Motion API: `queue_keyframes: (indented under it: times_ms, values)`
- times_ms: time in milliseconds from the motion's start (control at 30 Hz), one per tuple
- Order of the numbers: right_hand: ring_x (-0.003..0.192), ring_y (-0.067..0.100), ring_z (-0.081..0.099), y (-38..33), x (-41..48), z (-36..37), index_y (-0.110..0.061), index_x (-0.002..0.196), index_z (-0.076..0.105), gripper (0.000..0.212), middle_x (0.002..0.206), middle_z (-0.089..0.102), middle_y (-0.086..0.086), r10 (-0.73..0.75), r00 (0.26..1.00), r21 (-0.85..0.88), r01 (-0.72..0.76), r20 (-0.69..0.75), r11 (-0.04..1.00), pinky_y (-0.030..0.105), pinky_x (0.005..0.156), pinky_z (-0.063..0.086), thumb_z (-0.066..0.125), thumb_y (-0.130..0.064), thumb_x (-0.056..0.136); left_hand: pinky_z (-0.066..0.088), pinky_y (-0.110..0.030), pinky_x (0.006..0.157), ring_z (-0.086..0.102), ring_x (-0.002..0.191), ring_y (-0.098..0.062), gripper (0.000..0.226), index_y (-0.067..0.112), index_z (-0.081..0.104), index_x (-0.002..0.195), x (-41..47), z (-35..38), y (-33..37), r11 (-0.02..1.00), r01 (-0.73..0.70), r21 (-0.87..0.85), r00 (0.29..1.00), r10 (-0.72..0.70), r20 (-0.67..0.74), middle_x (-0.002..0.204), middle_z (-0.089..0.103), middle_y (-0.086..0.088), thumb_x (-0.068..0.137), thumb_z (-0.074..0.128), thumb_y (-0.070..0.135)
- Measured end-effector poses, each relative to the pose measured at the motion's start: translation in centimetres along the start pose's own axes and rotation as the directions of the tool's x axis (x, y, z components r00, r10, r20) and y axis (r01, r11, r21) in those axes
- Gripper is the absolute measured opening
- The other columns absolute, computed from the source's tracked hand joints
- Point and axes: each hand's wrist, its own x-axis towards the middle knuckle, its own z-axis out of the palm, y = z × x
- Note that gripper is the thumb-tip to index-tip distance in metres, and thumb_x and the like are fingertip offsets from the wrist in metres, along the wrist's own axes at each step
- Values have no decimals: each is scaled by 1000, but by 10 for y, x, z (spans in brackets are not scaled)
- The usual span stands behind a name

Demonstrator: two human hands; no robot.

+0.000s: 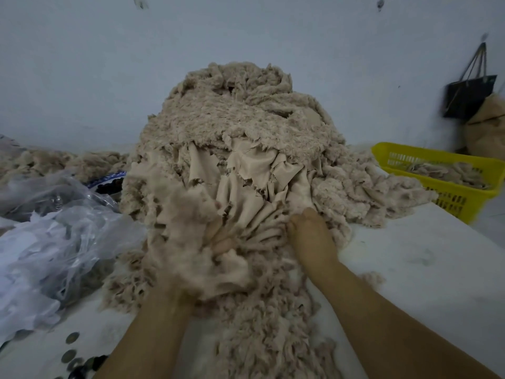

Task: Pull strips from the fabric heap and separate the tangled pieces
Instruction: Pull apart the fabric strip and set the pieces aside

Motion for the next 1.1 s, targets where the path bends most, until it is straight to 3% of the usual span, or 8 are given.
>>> queue_keyframes:
  times_ms: [200,300,467,600,733,867,967,1100]
  values:
    - [111,14,54,-30,-22,-22,-20,125,62,76,128,47,-2,4,996,327,24,-86,945,36,88,50,14,-69,92,41,-18,39,37,35,-8,58,18,53,41,13,-6,-9,976,-164,142,958,192,-212,40,41,2,97,46,8]
    - [91,-5,51,-42,-28,-35,-32,106,64,58,110,49,-11,-137,972,466,213,-191,859,23,78,45,22,-71,96,52,-25,52,62,52,-17,34,28,80,73,16,-6,-10,897,-221,383,907,334,-258,64,69,-5,99,59,35]
    - [79,3,48,-61,-33,-25,-23,95,48,51,95,44,-12,-281,959,456,265,-35,850,25,67,44,39,-73,85,57,-28,59,74,74,-15,19,36,76,91,21,-3,-20,716,-256,650,851,485,-199,81,77,3,93,62,49]
    - [70,3,46,-47,-21,-16,-22,89,44,14,83,49,-6,-79,996,590,88,-41,803,15,57,33,50,-30,100,57,-21,74,70,86,-2,21,34,74,102,22,3,-25,693,-286,662,807,546,-223,89,76,17,102,53,39]
    - [65,0,50,-36,-12,-17,-26,80,50,25,73,53,-11,144,989,793,-112,31,599,10,57,38,47,-35,103,56,-35,94,68,106,-10,35,33,72,117,21,3,-25,752,-269,602,826,501,-257,113,74,6,98,52,55]
    - [60,11,59,-35,-9,-16,-24,80,62,34,64,62,-9,235,964,938,-192,125,289,24,56,48,43,-34,106,55,-29,84,71,97,-2,22,45,75,89,22,-2,-18,848,-243,472,841,427,-333,95,75,21,96,56,54]
    - [47,5,46,-27,-3,-26,-18,81,60,35,58,58,-11,285,949,981,-168,135,96,21,48,41,40,-31,107,53,-42,100,67,113,-19,36,28,68,123,22,-9,-11,899,-258,355,826,396,-401,120,72,5,97,56,50]
    - [53,9,55,-25,-7,-27,-17,85,66,52,63,63,-3,204,958,928,-253,201,273,26,54,45,39,-59,100,50,-46,105,65,116,-18,32,36,67,121,22,-9,-8,888,-283,363,819,420,-391,126,69,5,97,54,53]
